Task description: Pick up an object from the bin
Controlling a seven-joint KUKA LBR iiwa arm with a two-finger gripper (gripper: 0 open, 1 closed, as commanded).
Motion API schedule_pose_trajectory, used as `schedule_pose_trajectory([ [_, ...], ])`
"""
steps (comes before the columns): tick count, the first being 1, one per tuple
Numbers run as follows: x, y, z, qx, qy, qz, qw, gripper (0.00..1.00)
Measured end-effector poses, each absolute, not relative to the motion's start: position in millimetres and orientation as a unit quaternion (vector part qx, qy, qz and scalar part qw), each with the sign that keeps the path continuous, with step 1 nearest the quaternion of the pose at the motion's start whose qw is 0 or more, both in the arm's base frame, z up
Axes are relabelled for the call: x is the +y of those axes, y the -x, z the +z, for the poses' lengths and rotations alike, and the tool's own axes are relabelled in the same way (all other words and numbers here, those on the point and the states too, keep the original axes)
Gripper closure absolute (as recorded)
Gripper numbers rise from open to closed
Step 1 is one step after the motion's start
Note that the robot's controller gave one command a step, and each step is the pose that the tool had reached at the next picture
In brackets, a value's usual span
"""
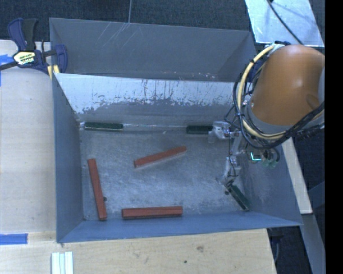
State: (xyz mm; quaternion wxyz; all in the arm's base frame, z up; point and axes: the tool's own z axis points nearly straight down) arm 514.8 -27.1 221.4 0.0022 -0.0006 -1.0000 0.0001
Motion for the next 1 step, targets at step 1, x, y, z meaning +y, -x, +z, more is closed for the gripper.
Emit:
schedule_pose_trajectory([
  [1,22.6,-585.8,141.8,-1.0,0.011,0.0,-0.001,0.0],
])
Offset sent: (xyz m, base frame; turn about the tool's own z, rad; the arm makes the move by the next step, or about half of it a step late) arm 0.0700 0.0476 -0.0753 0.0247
